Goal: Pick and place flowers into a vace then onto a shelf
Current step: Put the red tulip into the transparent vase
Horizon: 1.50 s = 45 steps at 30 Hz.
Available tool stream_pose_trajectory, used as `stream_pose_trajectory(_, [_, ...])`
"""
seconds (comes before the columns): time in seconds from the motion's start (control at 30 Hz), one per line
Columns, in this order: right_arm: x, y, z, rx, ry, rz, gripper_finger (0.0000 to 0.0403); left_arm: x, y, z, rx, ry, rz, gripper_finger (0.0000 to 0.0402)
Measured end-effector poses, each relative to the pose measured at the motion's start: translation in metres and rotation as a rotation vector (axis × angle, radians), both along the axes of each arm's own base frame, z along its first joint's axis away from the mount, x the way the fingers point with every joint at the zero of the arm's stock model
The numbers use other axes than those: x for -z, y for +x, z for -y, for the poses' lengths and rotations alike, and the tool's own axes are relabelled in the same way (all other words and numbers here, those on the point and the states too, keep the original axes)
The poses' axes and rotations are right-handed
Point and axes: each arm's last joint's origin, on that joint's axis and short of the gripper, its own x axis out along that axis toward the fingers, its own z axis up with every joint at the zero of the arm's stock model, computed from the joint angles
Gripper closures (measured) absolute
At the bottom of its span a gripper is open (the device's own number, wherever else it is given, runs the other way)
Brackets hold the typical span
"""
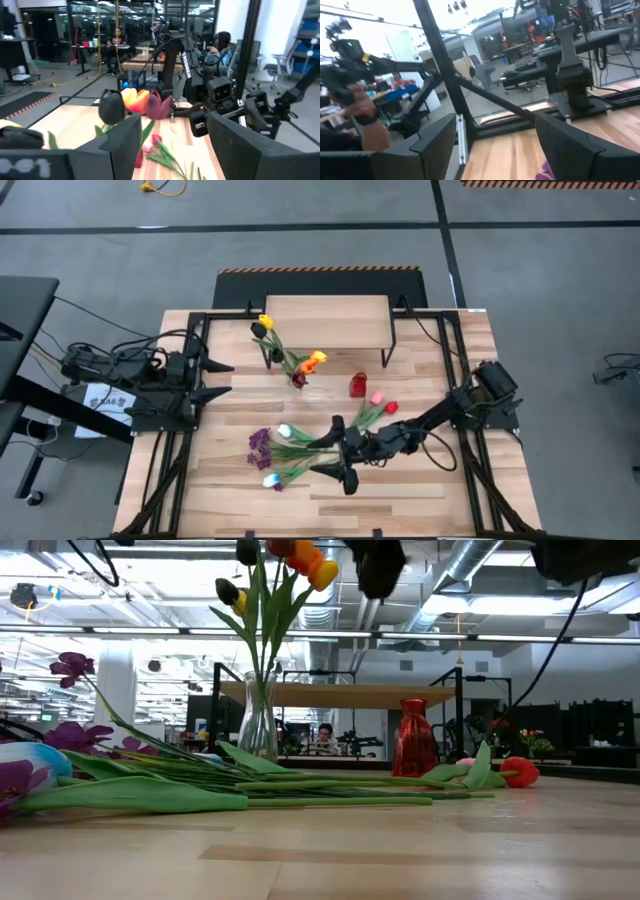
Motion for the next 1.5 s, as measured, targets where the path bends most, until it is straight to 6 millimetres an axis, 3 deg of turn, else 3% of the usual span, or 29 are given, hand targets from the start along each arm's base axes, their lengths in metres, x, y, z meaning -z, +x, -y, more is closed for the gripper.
stream_pose_trajectory(0.13, [0.003,-0.002,-0.002,0.003,-0.058,-0.061,0.0137,0.000,0.000,0.001,0.041,0.011,0.001,0.0184])
stream_pose_trajectory(0.33, [-0.009,-0.016,0.011,0.024,-0.166,-0.325,0.0137,0.000,0.000,0.003,0.084,0.012,0.000,0.0184])
stream_pose_trajectory(0.53, [-0.030,-0.055,0.042,0.095,-0.156,-0.667,0.0137,0.001,0.001,0.003,0.093,0.017,-0.011,0.0184])
stream_pose_trajectory(0.7, [-0.026,-0.094,0.060,0.163,-0.231,-0.998,0.0137,0.001,0.001,0.003,0.089,0.017,-0.011,0.0184])
stream_pose_trajectory(0.83, [-0.017,-0.109,0.067,0.188,-0.310,-1.165,0.0137,0.001,0.001,0.003,0.077,0.004,-0.011,0.0184])
stream_pose_trajectory(1.1, [0.012,-0.110,0.068,0.210,-0.423,-1.379,0.0137,0.001,0.001,0.002,0.079,-0.036,-0.009,0.0184])
stream_pose_trajectory(1.5, [0.066,-0.091,0.078,0.253,-0.542,-1.586,0.0137,0.004,0.006,0.005,0.082,-0.026,-0.044,0.0184])
